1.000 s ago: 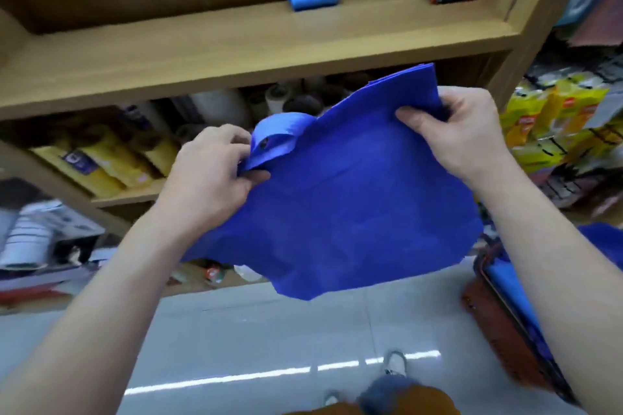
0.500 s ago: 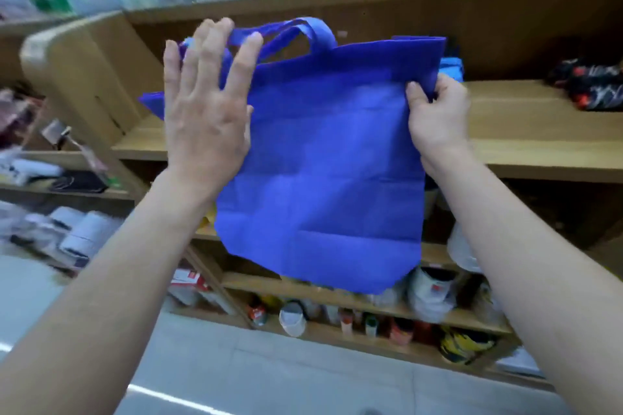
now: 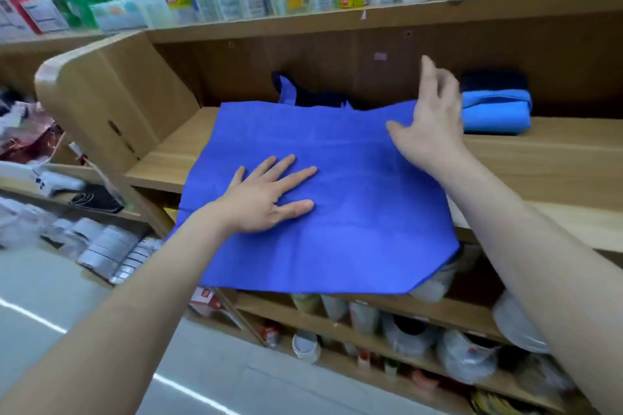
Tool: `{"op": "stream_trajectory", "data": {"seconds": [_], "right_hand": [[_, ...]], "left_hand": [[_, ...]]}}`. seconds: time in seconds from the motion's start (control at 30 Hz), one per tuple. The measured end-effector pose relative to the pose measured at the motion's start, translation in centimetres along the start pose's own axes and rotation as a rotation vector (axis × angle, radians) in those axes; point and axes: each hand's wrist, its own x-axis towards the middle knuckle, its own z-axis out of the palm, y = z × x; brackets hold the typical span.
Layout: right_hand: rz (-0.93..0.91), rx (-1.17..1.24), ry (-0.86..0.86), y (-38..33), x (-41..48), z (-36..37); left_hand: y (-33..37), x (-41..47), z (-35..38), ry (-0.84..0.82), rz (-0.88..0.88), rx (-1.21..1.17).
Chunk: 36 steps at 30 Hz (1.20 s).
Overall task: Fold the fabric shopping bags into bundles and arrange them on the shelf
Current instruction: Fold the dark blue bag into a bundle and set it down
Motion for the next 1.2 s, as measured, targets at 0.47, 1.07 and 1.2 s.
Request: {"op": "stream_trajectory", "data": {"seconds": [0.47,1.07,1.2], "right_hand": [[-0.197,-0.529,-0.748,-2.2,-3.9,2.9],[0.133,0.133,-0.46,-4.7,-9.2,1.2],[0.271,0.167,-0.031,-5.0,-9.8,2.7]], "left_hand": [[-6.3,2.0,-4.8,-0.016,0.197,-0.223],[-19.1,-0.2,-4.3,0.263,0.025,-0.783],[-17.6,0.4,-3.6,0.478,-0.145,-0.656]]}}
